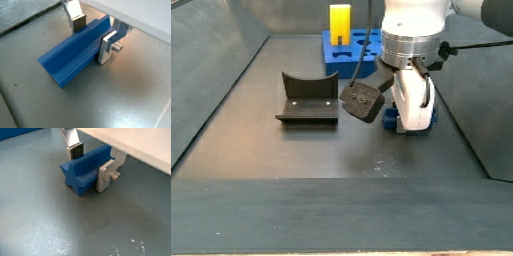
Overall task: Pick up the star object. Move up. Place the star object on the fixture. Regrasp the star object. Move to above the board. Insert the star object.
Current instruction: Pick up the star object, then move up.
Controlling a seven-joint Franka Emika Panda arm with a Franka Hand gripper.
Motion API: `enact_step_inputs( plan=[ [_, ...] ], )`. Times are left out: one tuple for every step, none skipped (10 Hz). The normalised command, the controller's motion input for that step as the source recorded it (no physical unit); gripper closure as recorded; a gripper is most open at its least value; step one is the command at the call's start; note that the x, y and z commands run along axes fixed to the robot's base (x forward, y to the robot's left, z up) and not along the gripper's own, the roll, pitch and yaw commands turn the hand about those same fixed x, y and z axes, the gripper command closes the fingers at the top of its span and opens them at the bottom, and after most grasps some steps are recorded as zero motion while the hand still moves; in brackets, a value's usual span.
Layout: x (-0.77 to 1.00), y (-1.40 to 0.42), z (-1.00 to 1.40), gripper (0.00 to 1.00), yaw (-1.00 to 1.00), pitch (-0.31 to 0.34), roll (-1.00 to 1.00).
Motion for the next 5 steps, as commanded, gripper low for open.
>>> enact_step_inputs(
  plan=[
    [0.00, 0.00, 0.00, 1.00, 0.00, 0.000, 0.00],
    [0.00, 0.00, 0.00, 1.00, 0.00, 0.000, 0.00],
    [0.00, 0.00, 0.00, 1.00, 0.00, 0.000, 0.00],
    [0.00, 0.00, 0.00, 1.00, 0.00, 0.000, 0.00],
    [0.00, 0.00, 0.83, 1.00, 0.00, 0.000, 0.00]
  ],
)
